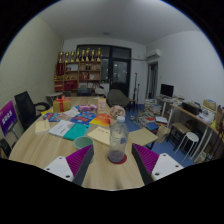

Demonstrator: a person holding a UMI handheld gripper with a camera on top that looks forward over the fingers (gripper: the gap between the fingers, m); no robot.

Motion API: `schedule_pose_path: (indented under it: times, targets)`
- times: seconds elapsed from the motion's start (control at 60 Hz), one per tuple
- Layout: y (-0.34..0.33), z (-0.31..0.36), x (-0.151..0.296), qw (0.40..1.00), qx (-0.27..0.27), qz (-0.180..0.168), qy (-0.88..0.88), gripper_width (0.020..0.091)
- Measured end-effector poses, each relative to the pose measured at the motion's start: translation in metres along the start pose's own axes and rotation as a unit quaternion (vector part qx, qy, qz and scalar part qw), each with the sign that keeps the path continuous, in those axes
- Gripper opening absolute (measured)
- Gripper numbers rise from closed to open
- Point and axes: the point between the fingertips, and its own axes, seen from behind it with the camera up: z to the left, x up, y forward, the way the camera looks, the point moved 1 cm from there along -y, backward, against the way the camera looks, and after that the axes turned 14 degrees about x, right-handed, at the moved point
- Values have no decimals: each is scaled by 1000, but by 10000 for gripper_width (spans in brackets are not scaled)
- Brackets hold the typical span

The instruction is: Pour water

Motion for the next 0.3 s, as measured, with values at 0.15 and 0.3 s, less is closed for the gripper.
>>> schedule_pose_path:
  times: [0.15, 0.3]
  targets:
    - [-72, 61, 7, 1000, -20, 18, 3, 843]
    - [-137, 123, 25, 999, -41, 10, 10, 843]
